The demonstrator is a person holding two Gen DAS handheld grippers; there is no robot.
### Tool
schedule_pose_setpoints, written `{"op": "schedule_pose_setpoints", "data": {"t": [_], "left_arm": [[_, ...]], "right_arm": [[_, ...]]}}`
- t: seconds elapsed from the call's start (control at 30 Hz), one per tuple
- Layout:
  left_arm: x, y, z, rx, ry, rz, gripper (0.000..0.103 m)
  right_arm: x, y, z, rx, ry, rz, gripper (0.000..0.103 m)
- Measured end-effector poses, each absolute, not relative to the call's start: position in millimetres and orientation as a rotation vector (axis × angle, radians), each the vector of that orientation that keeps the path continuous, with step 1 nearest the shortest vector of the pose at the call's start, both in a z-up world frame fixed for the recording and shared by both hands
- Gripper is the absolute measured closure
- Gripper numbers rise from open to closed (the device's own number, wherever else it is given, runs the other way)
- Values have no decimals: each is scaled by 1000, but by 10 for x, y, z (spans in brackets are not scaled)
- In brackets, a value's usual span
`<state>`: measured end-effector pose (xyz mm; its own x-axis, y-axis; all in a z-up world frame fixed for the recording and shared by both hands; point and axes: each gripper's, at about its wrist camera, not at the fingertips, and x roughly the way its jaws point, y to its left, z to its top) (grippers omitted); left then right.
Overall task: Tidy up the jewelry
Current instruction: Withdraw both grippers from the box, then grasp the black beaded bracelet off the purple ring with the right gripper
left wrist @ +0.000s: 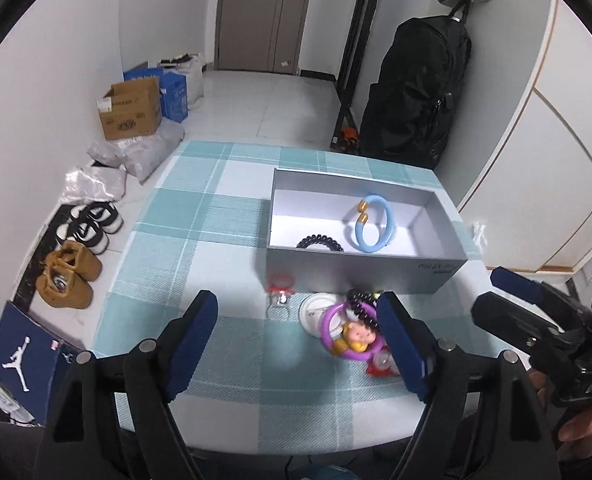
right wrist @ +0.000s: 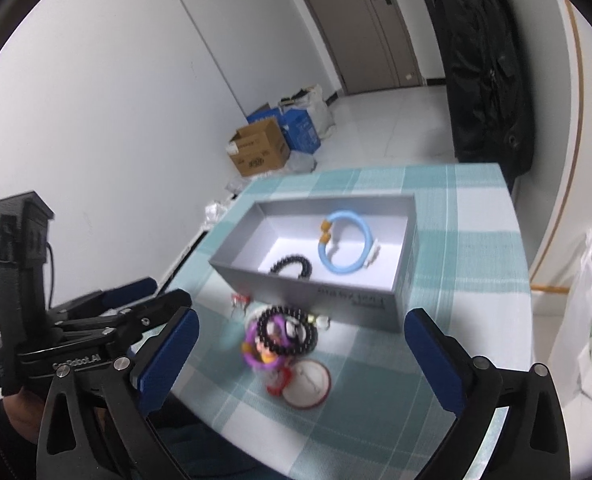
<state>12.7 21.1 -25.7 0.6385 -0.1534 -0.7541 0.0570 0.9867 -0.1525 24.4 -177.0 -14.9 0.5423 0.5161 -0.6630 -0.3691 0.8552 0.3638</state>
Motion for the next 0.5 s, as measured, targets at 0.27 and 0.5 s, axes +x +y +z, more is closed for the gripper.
{"op": "schedule_pose_setpoints", "data": {"t": [0.27,0.5], "left_arm": [[65,231,-321,-86,887,-102,24],[81,377,-402,-127,937,-80,24]], "right_arm": [[208,-1633,-290,152,902,543,0],[318,-1470,-467,148,963,539,0]]}}
